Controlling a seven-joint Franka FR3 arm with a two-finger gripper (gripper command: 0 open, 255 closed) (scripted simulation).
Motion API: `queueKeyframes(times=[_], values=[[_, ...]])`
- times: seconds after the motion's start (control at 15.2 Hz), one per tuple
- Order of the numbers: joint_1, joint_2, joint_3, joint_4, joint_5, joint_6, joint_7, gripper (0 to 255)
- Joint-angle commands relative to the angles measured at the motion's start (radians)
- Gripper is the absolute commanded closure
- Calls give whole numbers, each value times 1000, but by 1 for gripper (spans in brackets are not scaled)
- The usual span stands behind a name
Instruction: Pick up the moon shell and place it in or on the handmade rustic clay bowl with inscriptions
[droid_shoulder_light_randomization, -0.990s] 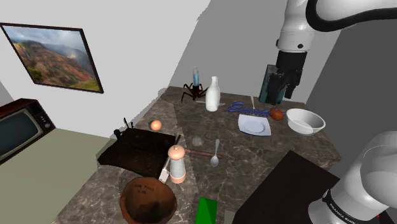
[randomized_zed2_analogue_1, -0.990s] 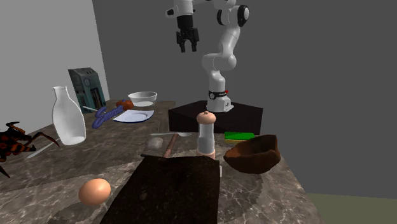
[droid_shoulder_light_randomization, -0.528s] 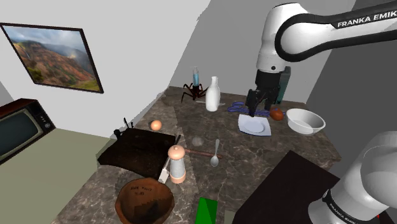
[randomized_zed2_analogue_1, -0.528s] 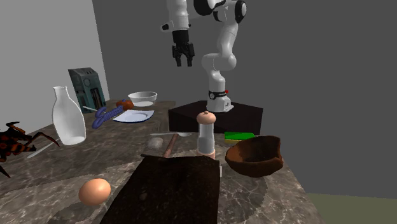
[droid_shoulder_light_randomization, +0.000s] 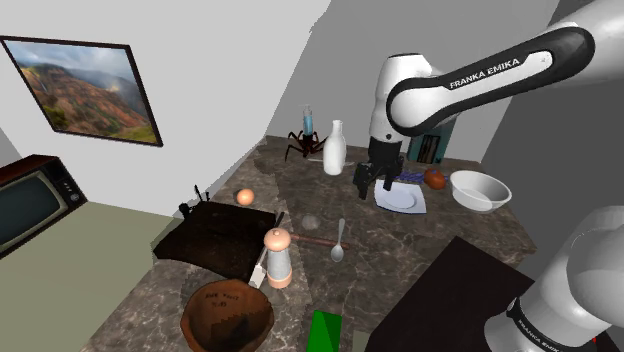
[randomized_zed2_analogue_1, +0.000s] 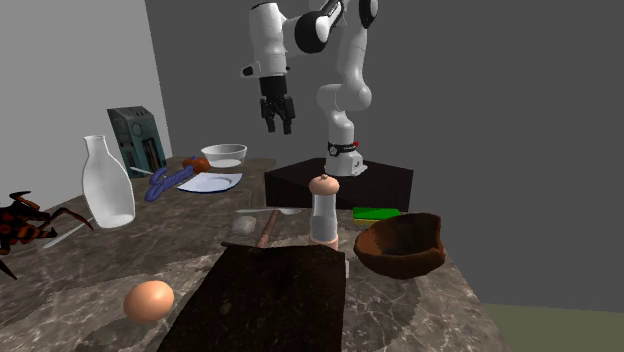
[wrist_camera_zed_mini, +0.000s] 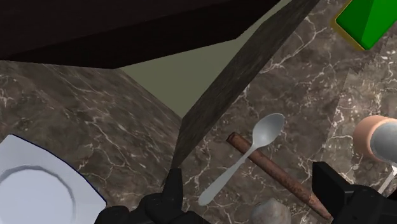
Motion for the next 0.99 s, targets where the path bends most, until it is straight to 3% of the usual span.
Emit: queueKeyframes(times=[0.0,0.46,0.92], values=[[0,86,7,28,1,69,9,0],[8,356,22,139,-6,257,44,0],[27,629,19,318,-28,382,81,0]])
